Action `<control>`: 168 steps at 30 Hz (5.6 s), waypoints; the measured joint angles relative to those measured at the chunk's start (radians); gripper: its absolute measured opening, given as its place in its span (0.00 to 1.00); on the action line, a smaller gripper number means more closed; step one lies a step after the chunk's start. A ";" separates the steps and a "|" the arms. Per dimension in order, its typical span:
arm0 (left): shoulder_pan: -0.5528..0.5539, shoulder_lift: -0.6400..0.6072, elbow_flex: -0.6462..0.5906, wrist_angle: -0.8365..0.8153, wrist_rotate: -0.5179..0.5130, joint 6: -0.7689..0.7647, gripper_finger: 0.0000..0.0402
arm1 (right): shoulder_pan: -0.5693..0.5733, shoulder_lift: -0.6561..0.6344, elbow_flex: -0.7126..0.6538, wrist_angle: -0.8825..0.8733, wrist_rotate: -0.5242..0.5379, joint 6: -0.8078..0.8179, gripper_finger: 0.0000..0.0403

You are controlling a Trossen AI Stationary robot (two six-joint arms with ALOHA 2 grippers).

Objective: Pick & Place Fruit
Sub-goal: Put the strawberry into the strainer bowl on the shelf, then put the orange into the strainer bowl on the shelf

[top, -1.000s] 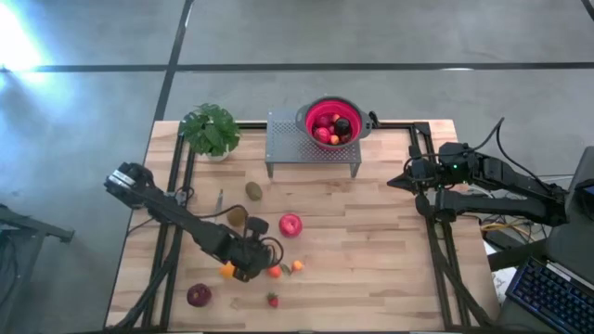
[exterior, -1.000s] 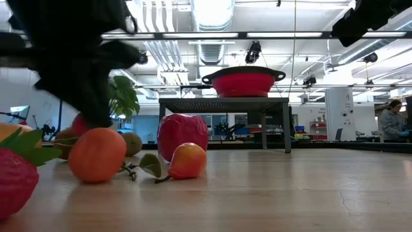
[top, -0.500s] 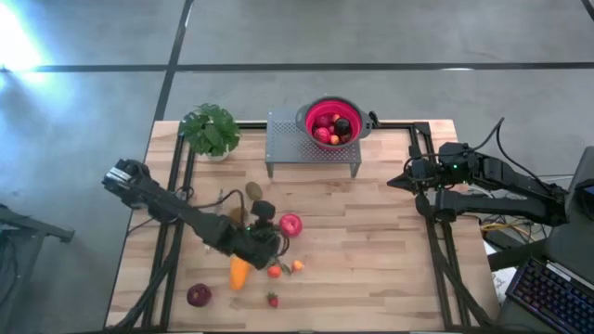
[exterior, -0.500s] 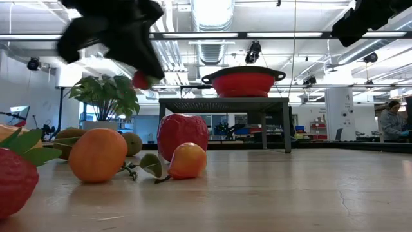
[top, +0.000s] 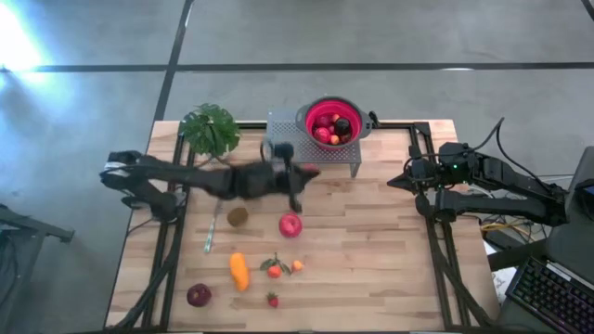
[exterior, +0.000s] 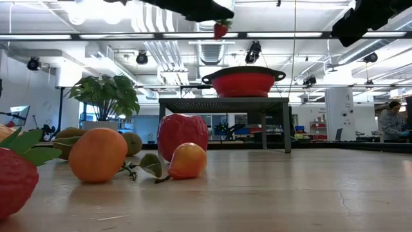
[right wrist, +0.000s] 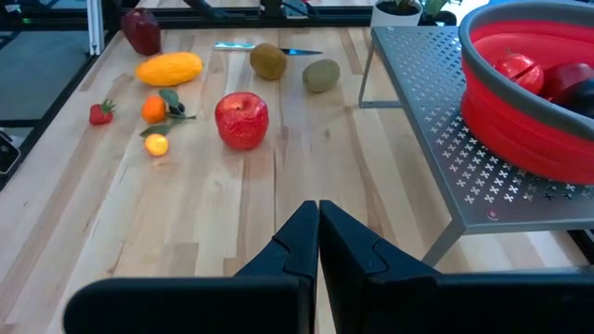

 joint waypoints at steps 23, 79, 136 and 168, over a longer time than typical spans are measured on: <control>0.459 0.251 0.276 -0.010 0.454 -0.225 0.02 | 0.000 0.000 0.000 0.000 0.000 0.001 0.02; -0.163 -0.113 0.264 -1.074 0.012 -0.424 0.25 | 0.000 0.000 0.000 0.000 0.000 0.000 0.02; -0.687 -0.007 -0.150 -0.600 -0.004 -0.883 0.61 | 0.000 0.000 0.000 0.000 0.000 0.000 0.02; -0.629 0.275 -0.089 -0.574 -0.134 -0.927 0.61 | 0.000 0.000 0.000 0.000 0.000 -0.001 0.02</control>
